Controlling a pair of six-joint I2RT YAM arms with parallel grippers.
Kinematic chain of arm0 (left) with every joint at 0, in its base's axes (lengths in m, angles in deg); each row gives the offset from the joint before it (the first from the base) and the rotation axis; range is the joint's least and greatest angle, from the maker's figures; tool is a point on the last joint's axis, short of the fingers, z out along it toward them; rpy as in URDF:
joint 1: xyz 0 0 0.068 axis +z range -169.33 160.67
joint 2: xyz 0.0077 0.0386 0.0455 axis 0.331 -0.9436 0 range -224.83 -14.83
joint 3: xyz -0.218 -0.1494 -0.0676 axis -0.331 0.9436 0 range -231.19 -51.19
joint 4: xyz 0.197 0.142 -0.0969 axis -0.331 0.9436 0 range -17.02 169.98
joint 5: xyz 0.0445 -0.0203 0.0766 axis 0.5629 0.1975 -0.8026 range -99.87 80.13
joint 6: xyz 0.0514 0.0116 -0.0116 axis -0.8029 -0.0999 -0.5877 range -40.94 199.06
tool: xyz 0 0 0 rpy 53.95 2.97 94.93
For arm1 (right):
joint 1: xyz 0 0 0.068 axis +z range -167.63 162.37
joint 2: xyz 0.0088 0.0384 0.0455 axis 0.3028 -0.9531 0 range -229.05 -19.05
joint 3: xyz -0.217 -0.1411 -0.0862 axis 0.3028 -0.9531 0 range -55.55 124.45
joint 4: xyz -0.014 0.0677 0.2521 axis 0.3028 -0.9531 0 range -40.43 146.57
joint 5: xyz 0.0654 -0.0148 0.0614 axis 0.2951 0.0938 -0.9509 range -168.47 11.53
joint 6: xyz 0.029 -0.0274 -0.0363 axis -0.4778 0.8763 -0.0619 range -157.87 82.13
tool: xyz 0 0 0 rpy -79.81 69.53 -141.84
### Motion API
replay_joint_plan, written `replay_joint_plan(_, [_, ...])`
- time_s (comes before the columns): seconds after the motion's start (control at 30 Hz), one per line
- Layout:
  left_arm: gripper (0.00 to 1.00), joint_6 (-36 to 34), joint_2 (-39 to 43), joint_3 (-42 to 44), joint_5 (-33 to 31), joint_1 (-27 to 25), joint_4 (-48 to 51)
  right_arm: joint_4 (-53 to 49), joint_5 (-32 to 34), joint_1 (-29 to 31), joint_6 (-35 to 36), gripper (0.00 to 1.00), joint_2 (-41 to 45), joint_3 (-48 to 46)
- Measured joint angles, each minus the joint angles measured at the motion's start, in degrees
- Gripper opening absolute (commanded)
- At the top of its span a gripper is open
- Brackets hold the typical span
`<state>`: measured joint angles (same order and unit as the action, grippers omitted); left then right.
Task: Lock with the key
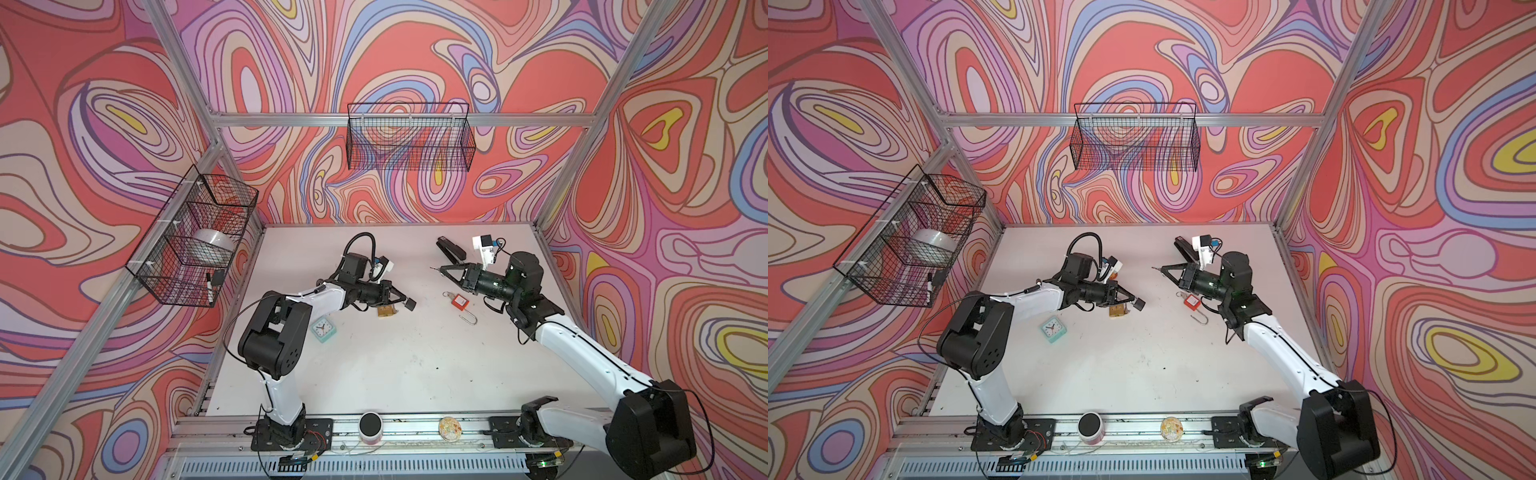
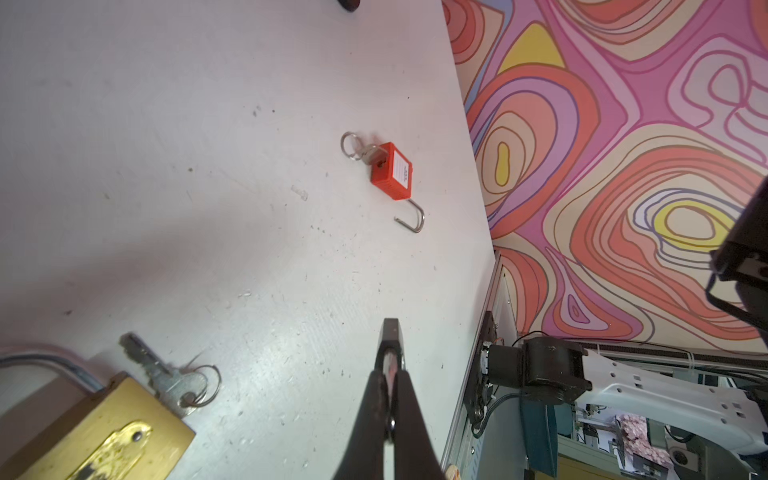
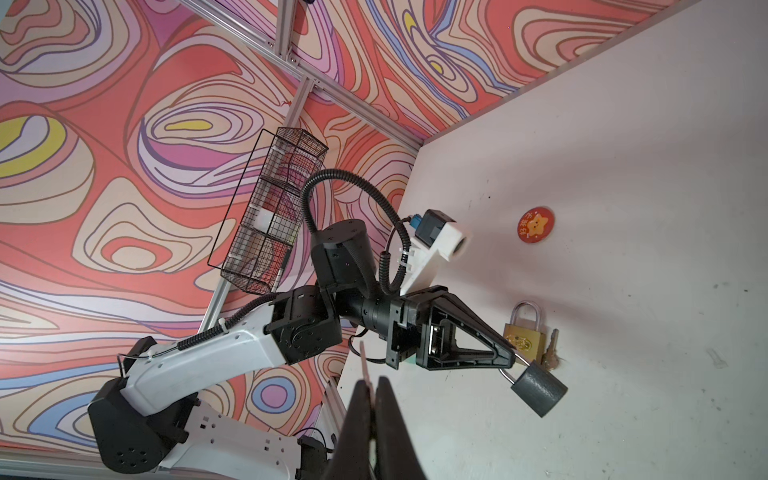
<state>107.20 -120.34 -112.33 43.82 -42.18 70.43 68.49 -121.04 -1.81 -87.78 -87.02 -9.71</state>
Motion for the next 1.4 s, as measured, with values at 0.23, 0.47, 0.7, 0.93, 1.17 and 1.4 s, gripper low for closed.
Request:
replay_joint_plan(0.23, [0.00,-5.44,-4.02,-5.46,-0.76,-0.04,6.14,-1.33,0.70,0.00,0.44,0.00,1.09,-1.20])
replay_joint_plan(0.47, [0.00,-11.06,-8.11,-10.19,-3.89,-0.83,13.90,-1.36,0.81,0.00,0.39,0.00,1.09,-1.73])
replay_joint_plan(0.7, [0.00,-14.14,-10.34,-12.04,-5.75,-1.11,18.80,-1.25,0.79,0.00,0.37,0.00,1.05,-1.95])
replay_joint_plan(0.93, [0.12,-17.31,-13.46,-16.94,-6.82,-1.11,23.58,-1.27,0.76,0.00,0.42,0.00,1.05,-1.95])
replay_joint_plan(1.17, [0.28,-18.73,-15.52,-20.68,-7.54,-1.16,26.40,-1.27,0.74,0.00,0.44,0.00,1.05,-1.95])
replay_joint_plan(1.4, [0.36,-19.17,-17.84,-24.04,-7.72,-1.18,28.06,-1.27,0.74,0.00,0.46,0.00,1.05,-1.95])
